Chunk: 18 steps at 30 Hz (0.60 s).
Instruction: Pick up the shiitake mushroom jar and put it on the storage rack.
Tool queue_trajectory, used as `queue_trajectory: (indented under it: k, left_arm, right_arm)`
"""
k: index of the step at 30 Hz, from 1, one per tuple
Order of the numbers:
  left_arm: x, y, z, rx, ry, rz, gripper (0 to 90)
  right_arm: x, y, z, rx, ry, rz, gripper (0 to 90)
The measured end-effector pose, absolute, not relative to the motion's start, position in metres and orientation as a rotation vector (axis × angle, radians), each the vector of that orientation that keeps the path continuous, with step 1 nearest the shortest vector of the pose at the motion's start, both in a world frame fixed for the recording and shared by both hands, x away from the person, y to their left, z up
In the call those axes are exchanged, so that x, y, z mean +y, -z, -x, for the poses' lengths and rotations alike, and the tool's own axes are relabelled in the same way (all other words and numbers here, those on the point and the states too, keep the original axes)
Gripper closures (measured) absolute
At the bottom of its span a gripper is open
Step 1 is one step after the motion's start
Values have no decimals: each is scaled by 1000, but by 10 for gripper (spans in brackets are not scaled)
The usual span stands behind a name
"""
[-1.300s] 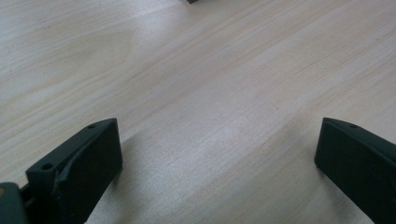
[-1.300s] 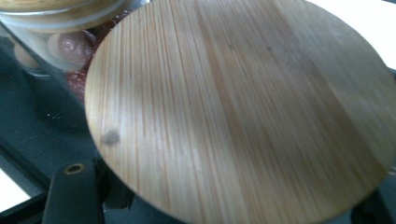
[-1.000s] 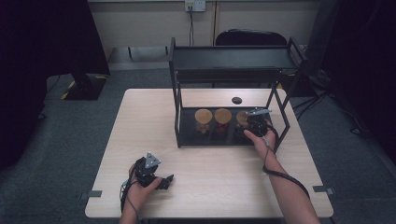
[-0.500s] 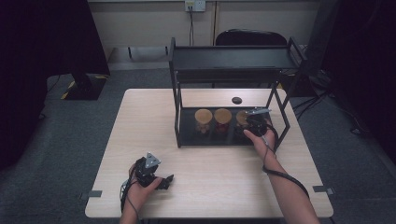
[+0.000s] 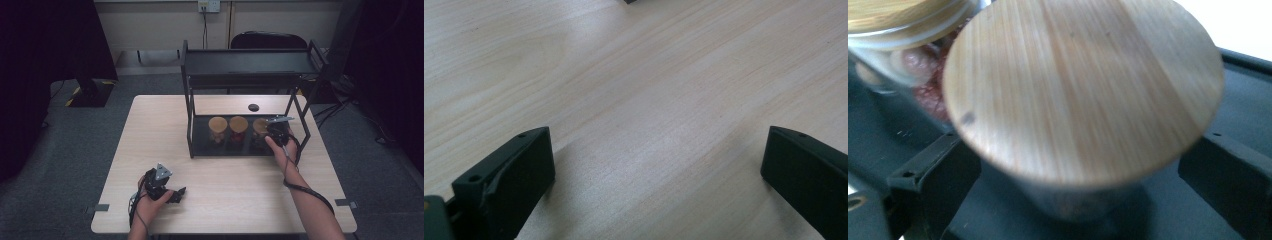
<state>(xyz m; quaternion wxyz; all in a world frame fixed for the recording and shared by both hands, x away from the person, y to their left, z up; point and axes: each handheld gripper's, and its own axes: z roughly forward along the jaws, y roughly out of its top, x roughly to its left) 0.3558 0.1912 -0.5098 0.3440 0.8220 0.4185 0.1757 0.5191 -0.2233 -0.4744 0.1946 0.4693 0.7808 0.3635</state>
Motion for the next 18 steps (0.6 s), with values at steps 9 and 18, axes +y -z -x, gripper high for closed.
queue_trajectory:
  k: [9,18]
  left_arm:
    - [191,510,-356,1089,-455,-2135,3]
    - [191,510,-356,1085,-455,-2136,3]
  right_arm:
    - [-223,467,-503,2175,-1004,-1274,19]
    - [-219,459,-485,2175,-1009,-1247,19]
